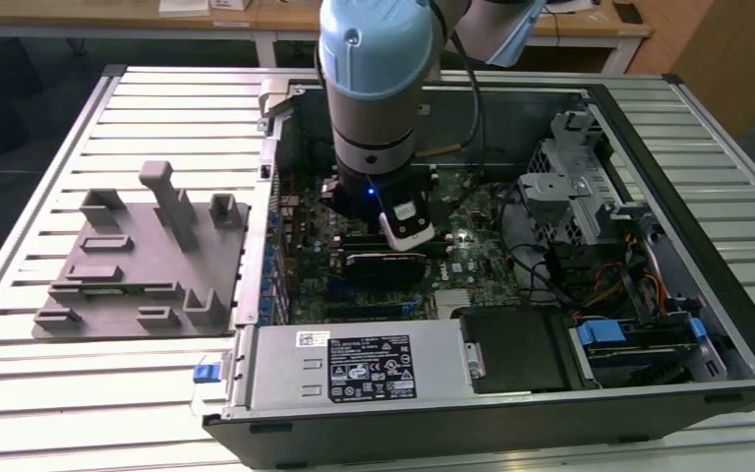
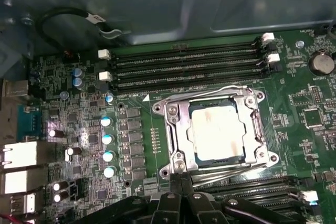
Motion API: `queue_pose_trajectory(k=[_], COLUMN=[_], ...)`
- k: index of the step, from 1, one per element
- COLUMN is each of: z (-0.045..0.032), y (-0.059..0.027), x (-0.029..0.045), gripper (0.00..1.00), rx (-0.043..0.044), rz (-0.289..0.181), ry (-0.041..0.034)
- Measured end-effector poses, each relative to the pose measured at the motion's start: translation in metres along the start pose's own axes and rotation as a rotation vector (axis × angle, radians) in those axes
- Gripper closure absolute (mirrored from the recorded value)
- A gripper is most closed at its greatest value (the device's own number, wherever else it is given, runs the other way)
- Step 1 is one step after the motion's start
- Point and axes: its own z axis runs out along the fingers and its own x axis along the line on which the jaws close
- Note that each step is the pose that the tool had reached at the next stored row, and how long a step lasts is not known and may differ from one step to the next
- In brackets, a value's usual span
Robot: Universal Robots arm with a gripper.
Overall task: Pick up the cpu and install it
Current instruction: 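Install the second cpu locking lever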
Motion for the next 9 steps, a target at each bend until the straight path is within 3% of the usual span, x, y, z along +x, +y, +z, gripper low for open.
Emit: queue_pose_trajectory(k=[2, 5, 9], z=[-0.0001, -0.0004, 0.0011], y=[-0.0025, -0.0079, -0.0116], x=[-0.0004, -0.0011, -0.0007], gripper=[0.89, 0.89, 0.89], rx=[-0.0105, -0.0192, -0.0418], rz=[0.001, 0.001, 0.002], ry=[0.0013, 0.0026, 0.0056])
